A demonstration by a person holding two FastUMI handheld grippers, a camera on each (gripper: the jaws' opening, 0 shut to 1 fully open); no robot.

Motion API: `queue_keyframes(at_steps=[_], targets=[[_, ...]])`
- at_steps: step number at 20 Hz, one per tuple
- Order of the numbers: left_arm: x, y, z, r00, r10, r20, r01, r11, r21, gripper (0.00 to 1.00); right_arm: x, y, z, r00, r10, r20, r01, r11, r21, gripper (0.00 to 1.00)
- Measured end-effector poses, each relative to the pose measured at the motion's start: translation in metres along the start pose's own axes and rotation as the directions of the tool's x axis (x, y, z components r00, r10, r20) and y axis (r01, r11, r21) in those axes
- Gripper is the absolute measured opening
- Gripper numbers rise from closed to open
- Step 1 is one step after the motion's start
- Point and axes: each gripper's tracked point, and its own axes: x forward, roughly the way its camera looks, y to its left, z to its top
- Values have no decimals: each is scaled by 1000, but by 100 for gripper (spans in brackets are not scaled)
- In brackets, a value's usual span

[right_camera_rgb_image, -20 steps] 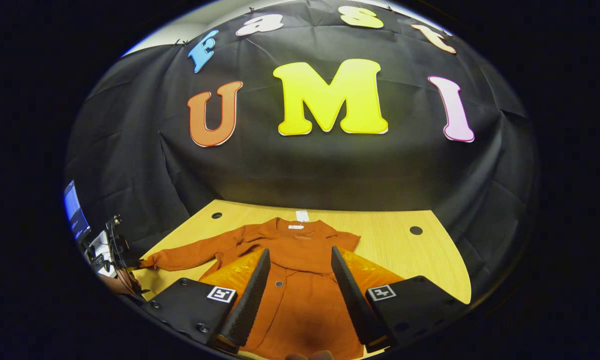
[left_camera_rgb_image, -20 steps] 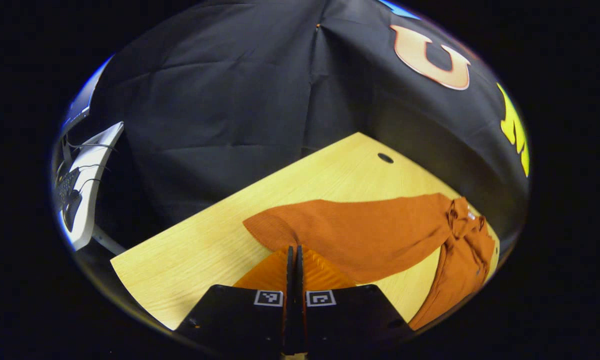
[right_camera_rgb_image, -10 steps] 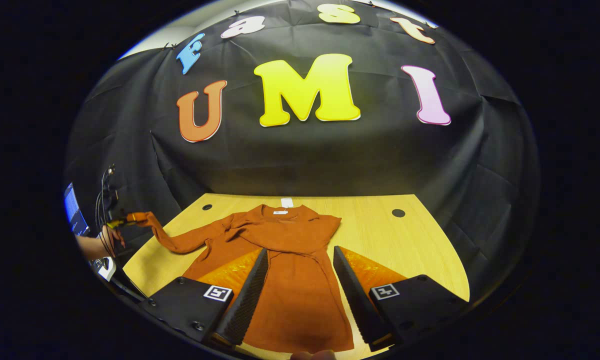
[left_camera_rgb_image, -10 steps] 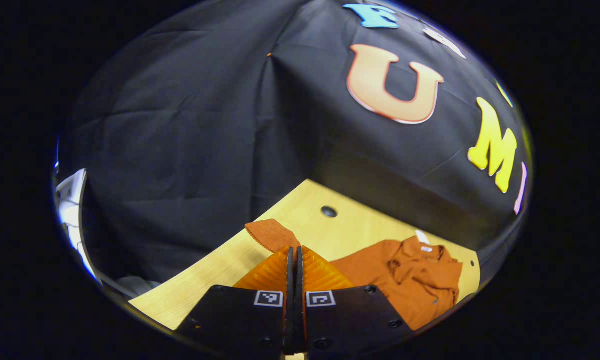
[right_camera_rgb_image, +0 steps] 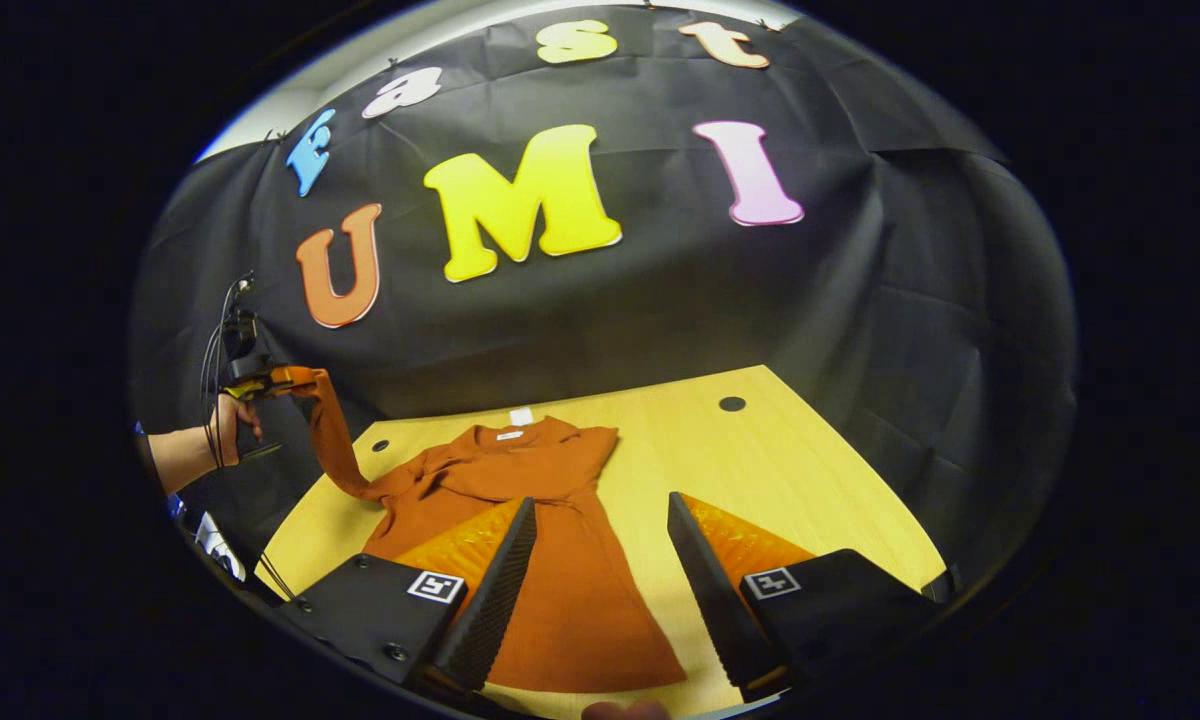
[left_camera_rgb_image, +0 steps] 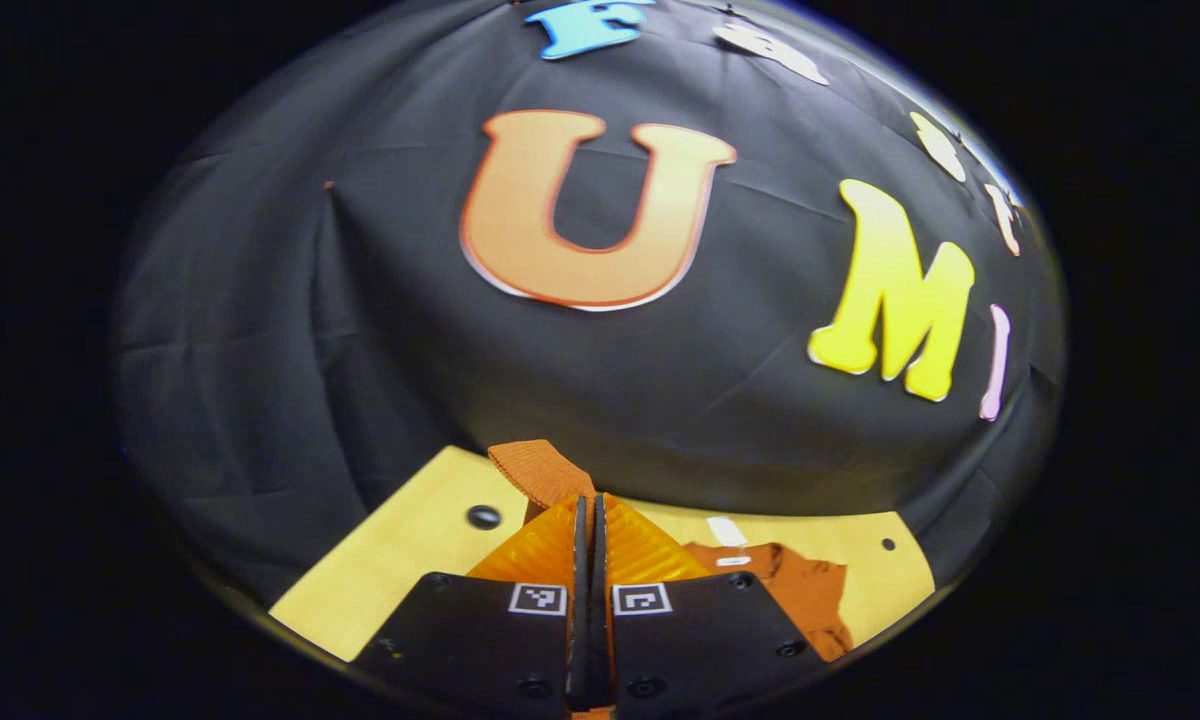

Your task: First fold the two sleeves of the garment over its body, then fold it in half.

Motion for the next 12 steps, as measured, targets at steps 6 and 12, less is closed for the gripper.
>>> queue_keyframes(at_steps=[6, 12], targets=[[47, -154, -42, 975, -200, -93, 211, 970, 125, 3, -28, -47, 1, 994, -105, 13, 104, 994, 32, 87], [79, -245, -134, 949, -228, -218, 277, 933, 231, 3, -77, -99, -8, 972, -236, -3, 235, 971, 36, 87]])
